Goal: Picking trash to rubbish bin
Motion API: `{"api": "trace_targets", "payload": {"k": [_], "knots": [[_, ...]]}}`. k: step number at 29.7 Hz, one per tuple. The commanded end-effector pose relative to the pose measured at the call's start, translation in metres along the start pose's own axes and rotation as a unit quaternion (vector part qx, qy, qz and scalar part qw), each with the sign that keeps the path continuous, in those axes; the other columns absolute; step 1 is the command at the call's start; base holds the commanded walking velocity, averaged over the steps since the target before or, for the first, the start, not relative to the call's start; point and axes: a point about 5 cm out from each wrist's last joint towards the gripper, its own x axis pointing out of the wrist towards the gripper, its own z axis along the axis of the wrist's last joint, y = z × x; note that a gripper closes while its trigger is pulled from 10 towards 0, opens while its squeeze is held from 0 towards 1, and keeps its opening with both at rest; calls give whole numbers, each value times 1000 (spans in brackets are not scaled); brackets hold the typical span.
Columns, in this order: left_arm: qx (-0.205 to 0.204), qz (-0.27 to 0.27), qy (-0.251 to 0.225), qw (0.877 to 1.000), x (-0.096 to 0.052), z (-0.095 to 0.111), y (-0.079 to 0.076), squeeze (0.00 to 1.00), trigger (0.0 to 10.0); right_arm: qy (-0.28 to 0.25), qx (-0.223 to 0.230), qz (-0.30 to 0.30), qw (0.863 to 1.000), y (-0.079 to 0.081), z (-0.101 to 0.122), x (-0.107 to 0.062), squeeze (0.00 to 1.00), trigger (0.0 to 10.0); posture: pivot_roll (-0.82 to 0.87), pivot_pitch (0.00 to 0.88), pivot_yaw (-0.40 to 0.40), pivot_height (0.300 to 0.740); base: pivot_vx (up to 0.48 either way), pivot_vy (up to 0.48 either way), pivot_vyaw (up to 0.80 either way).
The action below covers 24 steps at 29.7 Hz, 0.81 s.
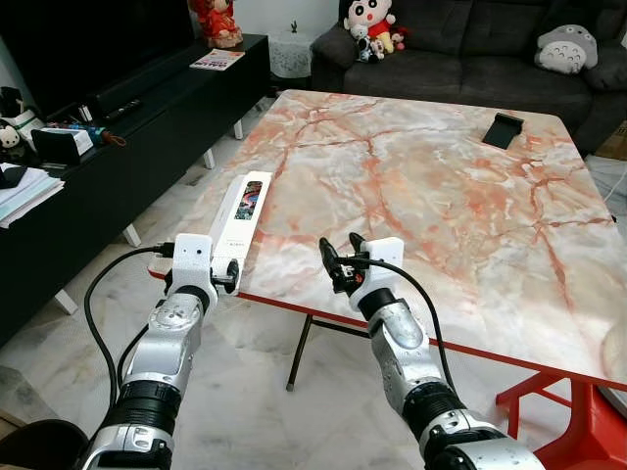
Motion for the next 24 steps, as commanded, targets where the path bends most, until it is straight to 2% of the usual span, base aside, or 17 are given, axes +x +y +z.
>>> {"api": "trace_targets", "payload": {"k": [1, 8, 13, 23, 24], "knots": [[-5, -2, 9, 1000, -1, -4, 3, 0, 10000, 2, -4, 3, 1000, 1, 0, 0, 0, 10000, -1, 0, -6, 740, 0, 0, 0], [-24, -4, 23, 999, -2, -11, 4, 0, 10000, 3, -4, 3, 1000, 0, -1, -1, 0, 10000, -3, 0, -8, 740, 0, 0, 0], [-28, -23, 45, 998, -3, -19, 0, 0, 10000, 4, -5, 4, 1000, 1, -1, -1, 0, 10000, -5, 3, -7, 740, 0, 0, 0], [-24, -33, 57, 998, -3, -23, -5, 0, 10000, 4, -6, 4, 1000, 1, -1, -1, 0, 10000, -7, 2, -6, 740, 0, 0, 0], [-15, -31, 58, 998, -2, -23, -5, 0, 10000, 4, -6, 4, 1000, 1, -2, -1, 0, 10000, -7, 0, -4, 740, 0, 0, 0]]}}
